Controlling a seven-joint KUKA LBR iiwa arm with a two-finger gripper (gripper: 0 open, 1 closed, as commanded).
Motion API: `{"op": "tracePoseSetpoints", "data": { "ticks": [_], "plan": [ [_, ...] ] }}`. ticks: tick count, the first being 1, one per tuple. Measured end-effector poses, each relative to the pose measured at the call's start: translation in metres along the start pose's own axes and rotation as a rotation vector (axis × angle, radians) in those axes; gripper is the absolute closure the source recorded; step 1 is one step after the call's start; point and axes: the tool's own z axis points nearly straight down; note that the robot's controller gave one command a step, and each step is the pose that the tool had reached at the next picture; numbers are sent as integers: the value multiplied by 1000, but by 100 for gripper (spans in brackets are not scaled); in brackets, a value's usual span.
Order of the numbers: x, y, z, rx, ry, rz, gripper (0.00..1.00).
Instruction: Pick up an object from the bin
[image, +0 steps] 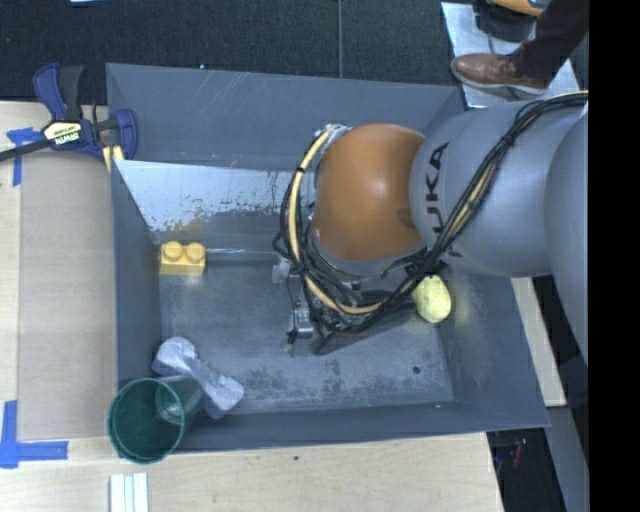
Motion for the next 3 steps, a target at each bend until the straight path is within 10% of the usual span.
{"op": "tracePoseSetpoints", "data": {
  "ticks": [2,3],
  "plan": [
    [-6,-29,-60,-1,-3,-26,0],
    [-28,-8,-88,-1,-8,-55,0]
  ]
}}
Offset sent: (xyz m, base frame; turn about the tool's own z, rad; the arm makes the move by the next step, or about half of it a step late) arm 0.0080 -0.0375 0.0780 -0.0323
